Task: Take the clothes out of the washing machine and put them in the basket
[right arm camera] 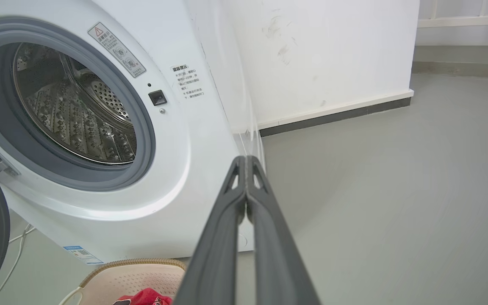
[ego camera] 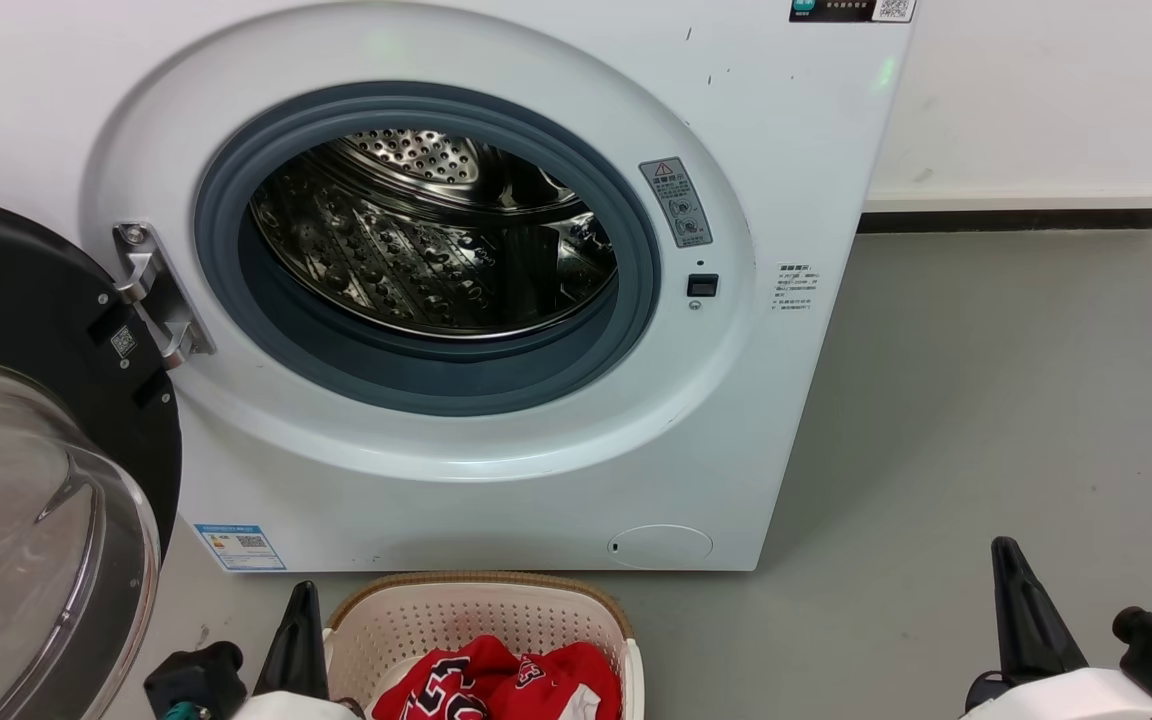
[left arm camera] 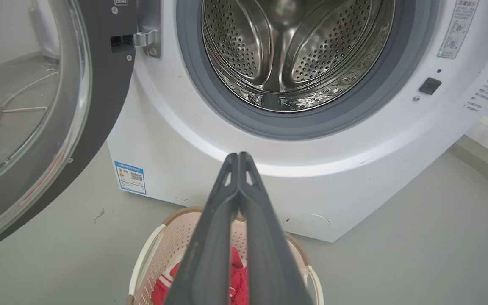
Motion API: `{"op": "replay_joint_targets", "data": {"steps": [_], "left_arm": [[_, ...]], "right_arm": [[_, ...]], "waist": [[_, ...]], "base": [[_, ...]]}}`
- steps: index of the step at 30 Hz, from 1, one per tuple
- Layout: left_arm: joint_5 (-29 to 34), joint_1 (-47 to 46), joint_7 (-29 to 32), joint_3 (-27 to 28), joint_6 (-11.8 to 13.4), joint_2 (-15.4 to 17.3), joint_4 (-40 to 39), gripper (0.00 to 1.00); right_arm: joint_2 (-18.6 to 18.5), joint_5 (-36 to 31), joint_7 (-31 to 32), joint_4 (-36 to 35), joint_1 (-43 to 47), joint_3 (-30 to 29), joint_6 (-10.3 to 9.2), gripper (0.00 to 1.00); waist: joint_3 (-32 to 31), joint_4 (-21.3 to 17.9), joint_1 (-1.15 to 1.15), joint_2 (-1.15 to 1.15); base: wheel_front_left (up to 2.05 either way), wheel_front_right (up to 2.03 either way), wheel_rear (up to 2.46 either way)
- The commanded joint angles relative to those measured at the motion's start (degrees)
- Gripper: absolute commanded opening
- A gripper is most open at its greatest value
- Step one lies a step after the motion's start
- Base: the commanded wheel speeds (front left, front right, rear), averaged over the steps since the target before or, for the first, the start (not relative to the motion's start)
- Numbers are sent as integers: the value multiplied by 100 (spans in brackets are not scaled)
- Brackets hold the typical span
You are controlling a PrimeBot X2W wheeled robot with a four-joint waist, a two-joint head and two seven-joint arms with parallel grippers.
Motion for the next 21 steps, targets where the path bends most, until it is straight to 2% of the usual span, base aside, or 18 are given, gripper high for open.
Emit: {"op": "replay_joint_targets", "data": {"steps": [1,21], "left_arm": [[-290,-184,46,35,-34,3,-83,0],[-2225,-428,490,200,-230,2,-36,0]], "right_arm": [[-12,307,51,-54,-186,-16,0,0],[-18,2301,512,78,-445,-75,-1,0]], "waist": [[3,2,0,0],[31,21,0,0]], "base": [[0,0,0],[0,0,0]]}}
